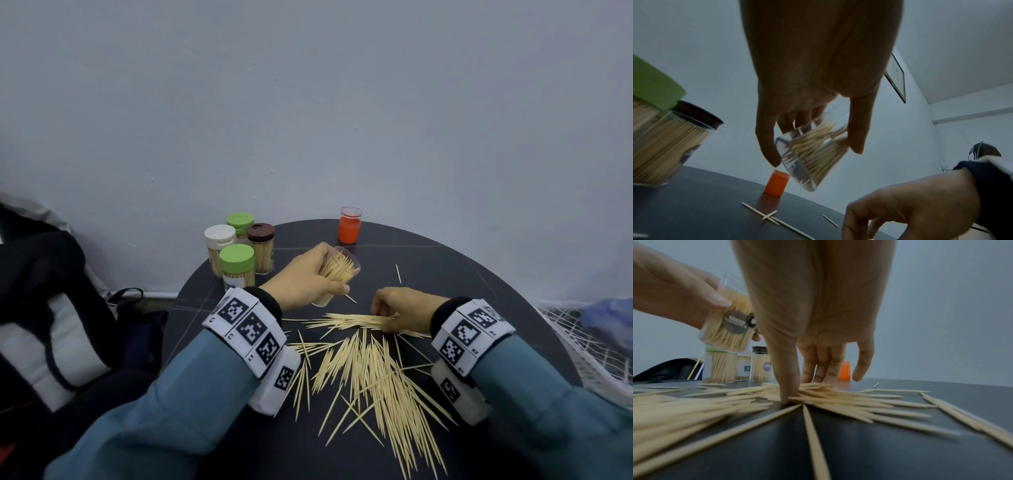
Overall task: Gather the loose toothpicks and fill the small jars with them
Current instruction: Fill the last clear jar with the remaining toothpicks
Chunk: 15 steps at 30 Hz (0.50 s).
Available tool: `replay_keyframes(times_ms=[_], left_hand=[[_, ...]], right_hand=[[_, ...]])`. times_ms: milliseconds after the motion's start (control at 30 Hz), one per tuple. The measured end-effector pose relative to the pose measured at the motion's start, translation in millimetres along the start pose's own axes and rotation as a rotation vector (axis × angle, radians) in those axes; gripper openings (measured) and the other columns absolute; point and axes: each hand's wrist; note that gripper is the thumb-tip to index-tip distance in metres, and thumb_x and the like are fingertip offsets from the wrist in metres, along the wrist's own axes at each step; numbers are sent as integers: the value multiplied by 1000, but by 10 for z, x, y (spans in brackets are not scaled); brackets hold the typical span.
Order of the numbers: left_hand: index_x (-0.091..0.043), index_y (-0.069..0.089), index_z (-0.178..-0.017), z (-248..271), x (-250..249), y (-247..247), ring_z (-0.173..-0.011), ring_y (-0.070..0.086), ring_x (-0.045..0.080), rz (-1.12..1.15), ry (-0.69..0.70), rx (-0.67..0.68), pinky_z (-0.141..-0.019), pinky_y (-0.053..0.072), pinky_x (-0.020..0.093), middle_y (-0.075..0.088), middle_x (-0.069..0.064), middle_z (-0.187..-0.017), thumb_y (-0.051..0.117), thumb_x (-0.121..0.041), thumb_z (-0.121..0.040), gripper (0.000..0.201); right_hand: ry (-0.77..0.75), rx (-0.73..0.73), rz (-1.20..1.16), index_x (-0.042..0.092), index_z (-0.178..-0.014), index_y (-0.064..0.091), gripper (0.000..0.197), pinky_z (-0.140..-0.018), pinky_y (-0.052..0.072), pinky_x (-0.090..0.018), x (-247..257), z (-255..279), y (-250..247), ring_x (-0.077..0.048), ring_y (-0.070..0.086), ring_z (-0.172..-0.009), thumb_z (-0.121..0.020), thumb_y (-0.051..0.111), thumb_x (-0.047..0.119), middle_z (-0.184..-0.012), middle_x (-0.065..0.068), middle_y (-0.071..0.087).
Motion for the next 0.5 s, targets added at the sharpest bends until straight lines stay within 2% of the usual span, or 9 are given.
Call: replay_keyframes(times_ms=[67,100,233,367,500], left_hand=[[-13,46,-110,-4,16,-4,-94,57,17,4,-6,-1,-89,46,35,60,5,-104,71,-16,-82,37],[-13,46,-110,-9,29,-5,-95,57,17,5,-10,0,-89,46,35,60,6,-106,71,-16,-82,38],[-17,45,-106,-22,81,-25,-93,56,16,4,-10,0,-86,46,33,60,4,-103,72,-17,-81,36],[-20,45,-102,-35,117,-59,-89,56,13,0,-4,0,-84,46,32,59,-1,-97,73,-17,-81,35],[-22,45,-98,-29,141,-80,-89,56,13,12,0,-1,-85,47,32,60,0,-97,73,-16,-80,34]], right_hand=[[-10,8,14,12,-119,51,31,-74,38,-15,15,-18,4,-8,46,-92,-90,59,19,-113,-3,54],[-8,13,32,10,-121,50,32,-74,37,-15,27,-28,6,-11,47,-93,-91,57,19,-117,-5,55],[11,25,75,9,-124,47,32,-82,35,-19,49,-61,22,-20,51,-111,-94,52,20,-125,-8,54],[31,25,82,9,-126,45,33,-90,38,-26,60,-61,30,-22,50,-116,-96,48,22,-127,-10,53],[48,36,90,6,-129,42,35,-93,37,-28,78,-68,36,-24,49,-119,-98,44,21,-131,-12,50]])
Point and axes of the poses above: each hand's wrist, its own z-axis away from the middle knuckle, its own y-axis out of the palm, x = y × z
